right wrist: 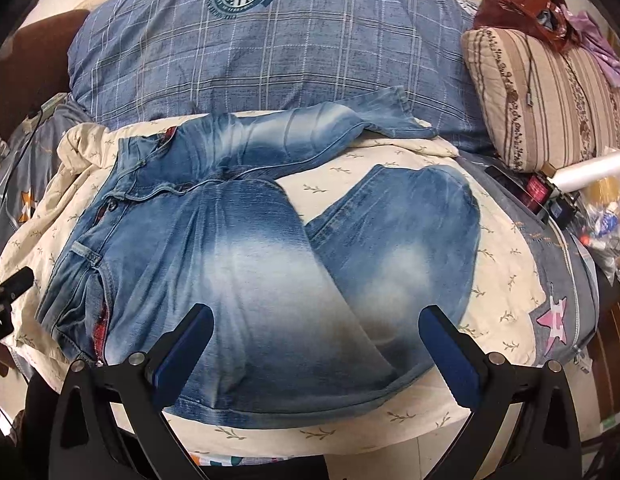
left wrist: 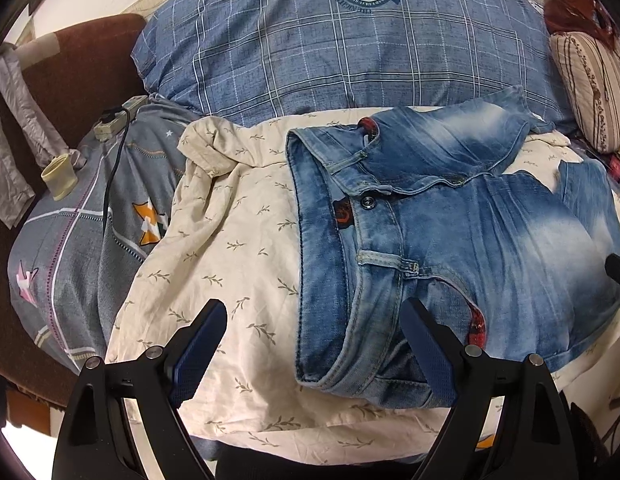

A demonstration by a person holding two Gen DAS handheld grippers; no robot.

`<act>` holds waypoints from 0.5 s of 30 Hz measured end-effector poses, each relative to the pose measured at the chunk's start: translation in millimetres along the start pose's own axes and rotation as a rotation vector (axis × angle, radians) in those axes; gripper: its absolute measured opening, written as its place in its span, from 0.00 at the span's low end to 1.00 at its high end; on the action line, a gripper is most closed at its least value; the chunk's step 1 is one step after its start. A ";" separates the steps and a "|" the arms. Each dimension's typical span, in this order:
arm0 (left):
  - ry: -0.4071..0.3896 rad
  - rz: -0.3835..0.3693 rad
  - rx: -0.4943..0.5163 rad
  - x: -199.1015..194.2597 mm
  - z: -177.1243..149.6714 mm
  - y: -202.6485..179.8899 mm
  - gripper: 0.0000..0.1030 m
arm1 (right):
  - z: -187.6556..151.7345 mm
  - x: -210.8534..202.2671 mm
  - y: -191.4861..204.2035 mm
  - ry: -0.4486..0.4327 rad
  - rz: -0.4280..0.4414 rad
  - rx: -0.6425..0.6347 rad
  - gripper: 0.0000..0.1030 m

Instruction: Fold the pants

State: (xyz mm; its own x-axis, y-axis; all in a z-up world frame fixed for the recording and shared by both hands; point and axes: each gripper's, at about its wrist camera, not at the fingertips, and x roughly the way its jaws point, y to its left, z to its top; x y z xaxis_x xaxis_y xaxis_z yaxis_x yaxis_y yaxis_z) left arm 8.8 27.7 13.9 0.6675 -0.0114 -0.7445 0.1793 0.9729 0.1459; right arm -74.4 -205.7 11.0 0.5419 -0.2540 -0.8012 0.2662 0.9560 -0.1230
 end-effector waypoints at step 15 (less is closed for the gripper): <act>0.025 -0.020 0.041 2.7 4.3 -16.9 0.86 | -13.5 7.1 -30.5 0.020 -0.029 0.075 1.00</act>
State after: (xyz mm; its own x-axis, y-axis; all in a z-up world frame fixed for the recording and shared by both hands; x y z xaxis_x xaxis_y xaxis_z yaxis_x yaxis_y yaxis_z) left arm 10.7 10.3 12.2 0.6455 -0.0248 -0.7633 0.2228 0.9621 0.1571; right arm -89.5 -234.7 1.1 0.5173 -0.2777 -0.8095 0.3409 0.9345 -0.1027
